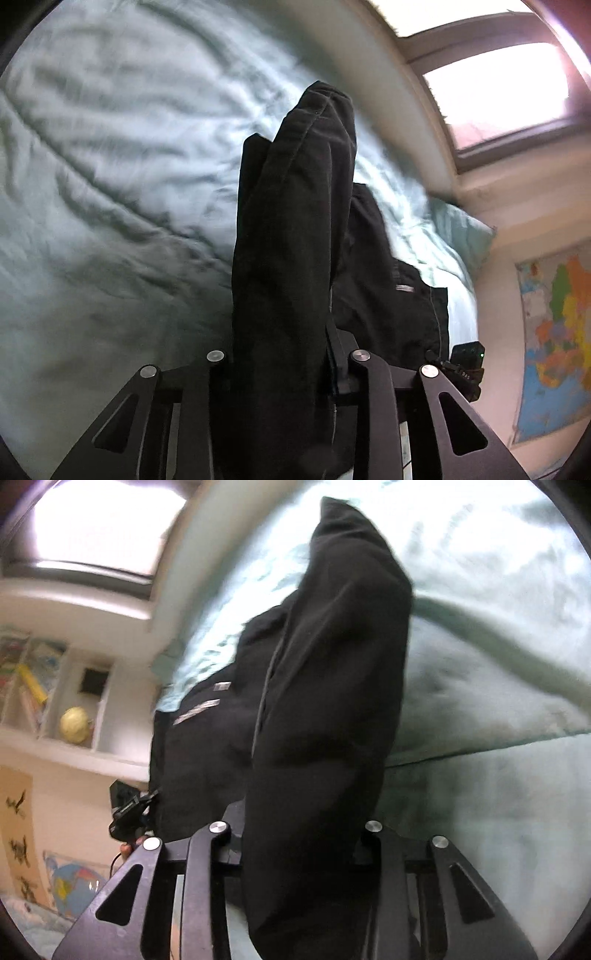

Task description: Fold large clothes

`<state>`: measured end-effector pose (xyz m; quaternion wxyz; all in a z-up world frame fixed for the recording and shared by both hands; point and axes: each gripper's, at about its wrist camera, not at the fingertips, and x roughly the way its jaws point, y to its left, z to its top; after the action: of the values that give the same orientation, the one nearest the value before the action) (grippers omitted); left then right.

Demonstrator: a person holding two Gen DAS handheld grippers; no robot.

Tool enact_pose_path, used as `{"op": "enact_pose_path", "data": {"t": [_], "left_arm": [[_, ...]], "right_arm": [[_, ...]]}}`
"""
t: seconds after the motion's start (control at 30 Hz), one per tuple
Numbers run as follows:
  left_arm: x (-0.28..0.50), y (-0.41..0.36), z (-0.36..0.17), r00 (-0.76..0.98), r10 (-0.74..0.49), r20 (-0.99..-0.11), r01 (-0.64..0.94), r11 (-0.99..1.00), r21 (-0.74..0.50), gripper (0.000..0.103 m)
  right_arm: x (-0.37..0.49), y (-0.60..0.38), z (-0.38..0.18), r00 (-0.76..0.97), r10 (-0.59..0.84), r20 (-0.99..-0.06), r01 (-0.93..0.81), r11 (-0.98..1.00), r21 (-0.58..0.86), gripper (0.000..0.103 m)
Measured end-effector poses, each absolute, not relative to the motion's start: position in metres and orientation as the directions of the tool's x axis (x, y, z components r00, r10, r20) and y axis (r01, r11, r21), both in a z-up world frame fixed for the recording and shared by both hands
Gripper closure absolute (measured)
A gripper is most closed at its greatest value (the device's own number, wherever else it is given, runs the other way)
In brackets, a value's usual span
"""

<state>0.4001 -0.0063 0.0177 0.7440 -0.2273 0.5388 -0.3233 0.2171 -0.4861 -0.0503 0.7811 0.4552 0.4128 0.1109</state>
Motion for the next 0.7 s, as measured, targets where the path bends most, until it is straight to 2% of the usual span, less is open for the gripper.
{"op": "enact_pose_path", "data": {"t": [0.17, 0.33, 0.43, 0.6, 0.7], "left_arm": [[0.345, -0.001, 0.084, 0.251, -0.75, -0.612, 0.337, 0.661, -0.671, 0.074], [0.288, 0.027, 0.097, 0.239, -0.763, -0.601, 0.343, 0.645, -0.682, 0.074], [0.26, 0.034, 0.077, 0.205, -0.757, -0.621, 0.305, 0.652, -0.694, 0.074], [0.232, 0.044, 0.002, 0.125, -0.646, -0.753, 0.206, 0.76, -0.617, 0.073], [0.237, 0.072, -0.037, 0.113, -0.657, -0.745, 0.073, 0.754, -0.653, 0.065]], "right_arm": [[0.18, -0.442, 0.013, 0.639, 0.544, -0.543, 0.088, 0.65, 0.755, 0.066], [0.119, -0.418, 0.054, 0.66, 0.519, -0.543, 0.074, 0.675, 0.734, 0.066], [0.089, -0.414, 0.055, 0.636, 0.508, -0.581, 0.103, 0.691, 0.716, 0.066], [0.065, -0.411, 0.005, 0.532, 0.494, -0.687, 0.241, 0.69, 0.682, 0.062], [0.056, -0.412, -0.026, 0.5, 0.45, -0.74, 0.325, 0.694, 0.642, 0.056]]}}
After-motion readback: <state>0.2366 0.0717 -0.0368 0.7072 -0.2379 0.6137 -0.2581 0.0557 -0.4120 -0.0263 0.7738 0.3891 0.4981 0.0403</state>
